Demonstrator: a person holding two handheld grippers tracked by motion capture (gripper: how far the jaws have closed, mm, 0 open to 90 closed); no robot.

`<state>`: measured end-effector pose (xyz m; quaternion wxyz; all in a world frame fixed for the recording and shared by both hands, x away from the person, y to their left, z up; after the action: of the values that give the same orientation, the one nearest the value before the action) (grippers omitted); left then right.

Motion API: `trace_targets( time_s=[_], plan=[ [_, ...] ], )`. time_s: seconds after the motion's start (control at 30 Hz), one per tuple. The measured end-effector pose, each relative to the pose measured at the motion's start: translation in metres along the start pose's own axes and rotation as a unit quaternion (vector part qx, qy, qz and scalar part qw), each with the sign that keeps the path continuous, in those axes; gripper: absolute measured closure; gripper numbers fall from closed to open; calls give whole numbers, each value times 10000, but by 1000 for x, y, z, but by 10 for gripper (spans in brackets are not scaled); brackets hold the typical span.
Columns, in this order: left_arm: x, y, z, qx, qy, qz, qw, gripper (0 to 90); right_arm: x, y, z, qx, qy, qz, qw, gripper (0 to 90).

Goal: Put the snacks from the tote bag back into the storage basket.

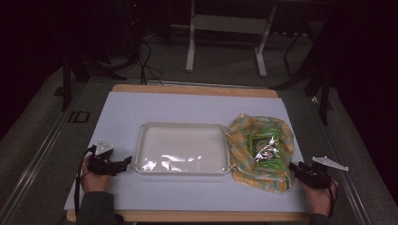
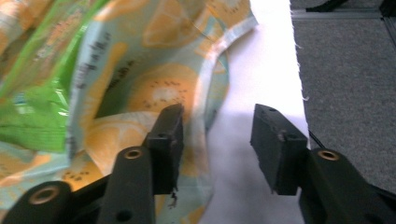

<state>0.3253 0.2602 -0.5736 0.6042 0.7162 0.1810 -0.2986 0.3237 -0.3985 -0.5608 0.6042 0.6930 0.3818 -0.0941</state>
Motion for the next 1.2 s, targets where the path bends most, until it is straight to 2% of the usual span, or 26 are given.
trace_targets(
  time_s=[0.07,0.13,0.5,0.63,0.97,1.2],
  plan=[
    [0,0,0,-12,-10,18,10000,176,-1,2,-3,-33,-18,-1,10000,565],
    [-1,0,1,41,-125,31,9999,201,-2,3,-7,-85,-20,-3,10000,581],
    [-2,0,3,145,-124,98,9998,201,-15,15,-12,75,-41,3,10000,614],
    [-1,0,4,175,-102,84,9998,201,-22,21,-13,142,62,16,9999,627],
    [-1,0,4,216,-96,77,9997,207,-31,37,-22,16,92,-27,10000,683],
    [-1,0,4,226,-107,52,9997,207,-38,53,-32,-71,173,87,9998,693]
  ],
)
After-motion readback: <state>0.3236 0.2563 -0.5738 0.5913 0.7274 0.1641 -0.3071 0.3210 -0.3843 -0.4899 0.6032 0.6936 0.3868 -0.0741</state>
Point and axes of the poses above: each handheld gripper's, and its own axes: x roughly forward along the jaws, y roughly out of its top, z roughly to its right, the point moved 5 cm from there along x, roughly forward along the jaws, and after that the axes turned 12 degrees about y, right-handed, at the moved point
